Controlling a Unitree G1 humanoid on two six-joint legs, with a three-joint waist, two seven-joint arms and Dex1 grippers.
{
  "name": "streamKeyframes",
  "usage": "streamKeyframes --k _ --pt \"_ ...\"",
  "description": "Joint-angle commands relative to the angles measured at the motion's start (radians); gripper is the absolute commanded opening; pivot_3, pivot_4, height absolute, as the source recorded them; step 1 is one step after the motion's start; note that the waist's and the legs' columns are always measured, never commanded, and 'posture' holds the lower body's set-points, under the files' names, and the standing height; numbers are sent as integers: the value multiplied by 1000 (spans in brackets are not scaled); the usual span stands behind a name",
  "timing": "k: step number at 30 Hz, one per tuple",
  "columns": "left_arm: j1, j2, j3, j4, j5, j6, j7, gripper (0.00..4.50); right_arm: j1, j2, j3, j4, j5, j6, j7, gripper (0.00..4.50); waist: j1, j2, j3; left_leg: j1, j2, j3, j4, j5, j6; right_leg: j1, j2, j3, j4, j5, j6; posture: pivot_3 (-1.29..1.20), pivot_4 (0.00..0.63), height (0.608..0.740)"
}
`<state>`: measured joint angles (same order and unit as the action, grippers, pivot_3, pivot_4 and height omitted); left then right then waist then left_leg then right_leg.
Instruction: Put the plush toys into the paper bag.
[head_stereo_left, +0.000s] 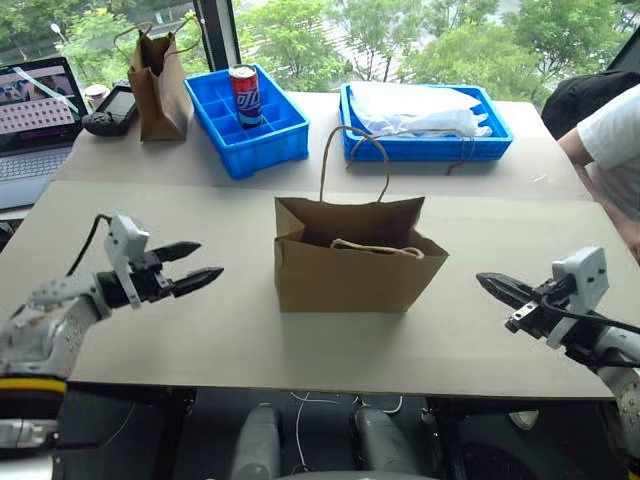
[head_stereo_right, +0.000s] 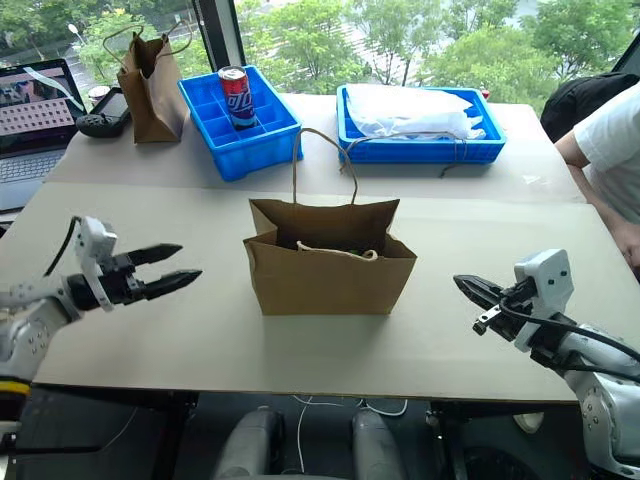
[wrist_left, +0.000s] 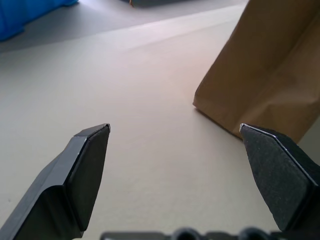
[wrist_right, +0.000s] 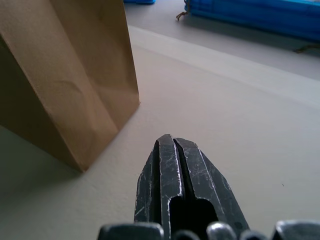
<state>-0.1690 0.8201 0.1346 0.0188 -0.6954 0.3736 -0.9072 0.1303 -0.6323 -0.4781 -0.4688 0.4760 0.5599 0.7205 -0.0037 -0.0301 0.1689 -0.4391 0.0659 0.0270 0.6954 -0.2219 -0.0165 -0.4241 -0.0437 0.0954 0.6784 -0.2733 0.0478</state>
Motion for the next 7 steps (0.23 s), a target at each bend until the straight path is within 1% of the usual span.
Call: streamKeyframes --k 1,3,7 --pt "-8 -47 33 -75 43 -29 61 4481 -1 11 33 -7 -61 -98 -37 0 -2 0 0 1 0 0 0 0 -1 0 0 0 0 0 0 0 150 702" --pt "-15 -68 30 -73 58 -29 65 4481 1 14 57 4 -93 -119 -56 0 -6 0 0 5 0 0 0 1 -1 3 1 1 0 0 0 0 150 702" --pt "-39 -82 25 -69 87 -23 54 4481 2 27 90 18 -134 -149 -90 0 -14 0 0 5 0 0 -2 1 -1 2 1 1 1 0 0 0 150 702"
